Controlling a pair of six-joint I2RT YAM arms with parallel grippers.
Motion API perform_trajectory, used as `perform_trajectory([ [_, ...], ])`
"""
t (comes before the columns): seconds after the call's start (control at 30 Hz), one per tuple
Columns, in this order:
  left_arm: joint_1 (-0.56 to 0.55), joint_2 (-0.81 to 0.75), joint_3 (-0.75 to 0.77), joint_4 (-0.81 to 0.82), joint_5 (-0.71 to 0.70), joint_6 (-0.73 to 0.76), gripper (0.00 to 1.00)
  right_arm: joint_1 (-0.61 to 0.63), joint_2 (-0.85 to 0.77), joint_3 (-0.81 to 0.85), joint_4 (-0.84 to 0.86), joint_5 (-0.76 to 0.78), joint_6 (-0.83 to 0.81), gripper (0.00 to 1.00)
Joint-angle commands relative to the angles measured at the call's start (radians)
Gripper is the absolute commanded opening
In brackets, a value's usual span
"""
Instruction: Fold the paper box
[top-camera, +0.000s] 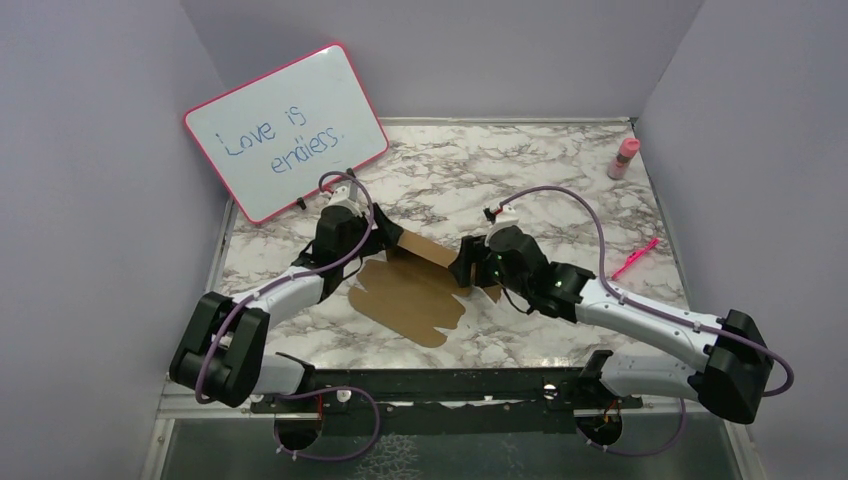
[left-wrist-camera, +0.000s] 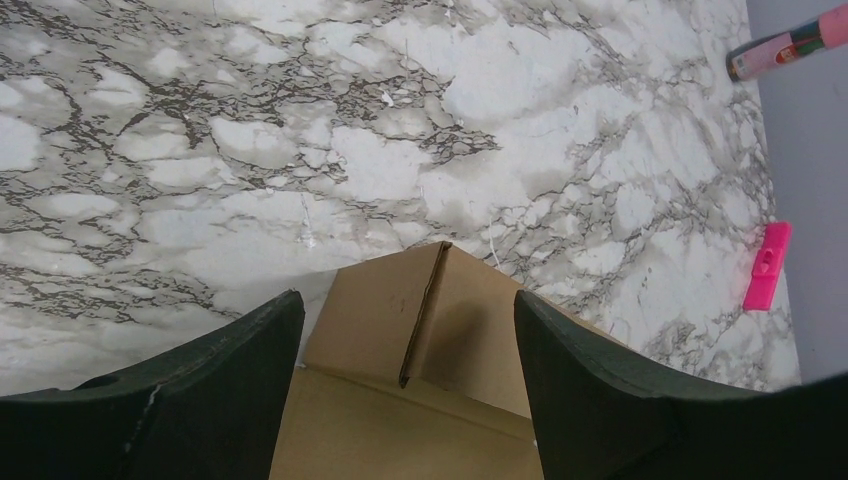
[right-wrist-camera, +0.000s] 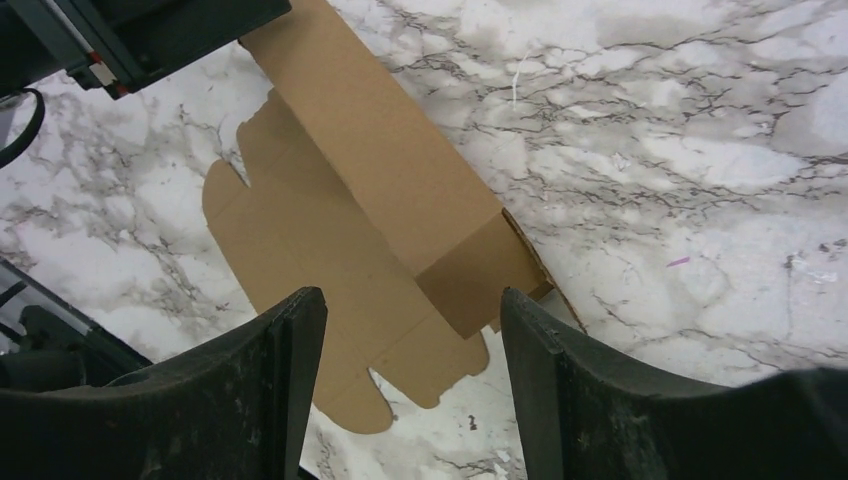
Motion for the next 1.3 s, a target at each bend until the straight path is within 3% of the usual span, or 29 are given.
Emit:
perform_trajectory([
  [0.0, 0.006, 0.02, 0.032, -0.006, 0.056, -0.007, 0.74, -0.004, 0.024, -0.016, 0.05, -0.065, 0.07, 0.68],
  [0.23, 0.006, 0.034, 0.023, -0.005, 0.047, -0.03, 0.55, -0.004, 0.069, -0.03, 0.117, -0.056, 0.121, 0.62],
  [0.73, 0.006, -0.018, -0.039, -0.002, 0.11, -0.092, 0.37, -0.017, 0.212, 0.02, 0.206, 0.003, 0.105, 0.53],
  [1.07, 0.004, -0.126, -0.135, -0.008, 0.118, -0.147, 0.32, -0.121, 0.277, 0.089, 0.283, -0.132, -0.04, 0.5],
  [1.27, 0.004, -0.161, -0.141, -0.065, 0.034, -0.126, 0.38, -0.151, 0.259, 0.056, 0.298, -0.152, -0.075, 0.56],
])
